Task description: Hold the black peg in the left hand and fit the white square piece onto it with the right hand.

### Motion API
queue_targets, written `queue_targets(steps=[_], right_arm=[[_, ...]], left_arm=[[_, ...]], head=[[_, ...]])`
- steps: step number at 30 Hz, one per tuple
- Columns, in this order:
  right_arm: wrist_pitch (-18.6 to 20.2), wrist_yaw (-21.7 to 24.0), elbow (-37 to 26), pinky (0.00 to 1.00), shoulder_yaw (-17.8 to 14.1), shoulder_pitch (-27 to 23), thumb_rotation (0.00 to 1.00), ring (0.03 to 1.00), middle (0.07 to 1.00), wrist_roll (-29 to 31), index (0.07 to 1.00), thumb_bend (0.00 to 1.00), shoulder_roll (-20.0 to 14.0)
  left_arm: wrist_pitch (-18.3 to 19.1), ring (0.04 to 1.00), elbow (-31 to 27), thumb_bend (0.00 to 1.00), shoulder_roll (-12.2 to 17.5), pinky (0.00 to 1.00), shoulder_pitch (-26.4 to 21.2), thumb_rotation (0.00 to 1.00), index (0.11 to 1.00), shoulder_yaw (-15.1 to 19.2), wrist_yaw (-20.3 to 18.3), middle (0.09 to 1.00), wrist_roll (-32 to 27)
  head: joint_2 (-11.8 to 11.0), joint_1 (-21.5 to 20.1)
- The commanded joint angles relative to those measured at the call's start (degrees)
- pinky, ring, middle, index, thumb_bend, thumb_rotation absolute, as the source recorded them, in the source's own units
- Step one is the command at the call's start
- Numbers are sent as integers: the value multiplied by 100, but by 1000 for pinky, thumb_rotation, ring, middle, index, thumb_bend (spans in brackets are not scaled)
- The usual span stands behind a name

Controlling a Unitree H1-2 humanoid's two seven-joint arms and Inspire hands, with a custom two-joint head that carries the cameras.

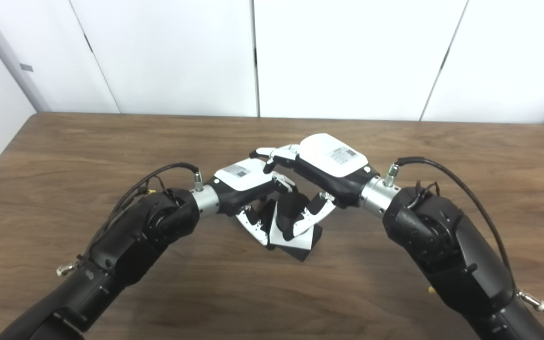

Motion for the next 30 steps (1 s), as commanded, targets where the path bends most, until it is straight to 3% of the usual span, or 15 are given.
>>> queue_targets(steps=[1,6,9,12,17,25,30], right_arm=[[55,323,63,691,115,-114,320,843,910,14,899,946,54],[79,243,-38,694,-27,-118,329,836,902,95,894,949,60],[87,151,-148,669,-199,-152,326,823,893,159,887,893,60],[110,8,-254,623,-456,-152,210,782,858,290,849,804,98],[278,-20,-454,613,-860,-176,113,763,834,452,828,713,83],[211,-278,-448,565,-1491,-210,128,723,798,639,790,708,-7],[5,-714,-273,528,-1954,-163,136,654,732,1032,750,702,-11]], left_arm=[[-131,834,47,522,-111,690,182,69,493,-328,-325,836,193],[-112,828,25,522,-95,692,189,67,490,-311,-377,793,158],[14,816,17,521,-94,699,188,67,488,-291,-515,821,59],[30,855,31,522,-96,716,194,64,487,-273,-518,845,38],[-54,856,82,523,-89,720,196,64,487,-250,-461,838,35],[-61,845,67,523,-59,711,218,64,487,-231,-476,831,2],[-58,848,59,523,-37,714,215,65,487,-234,-495,834,-6]], head=[[0,5],[-3,-9],[-9,-12],[-8,-5],[-7,-17],[-3,-52],[1,-88]])
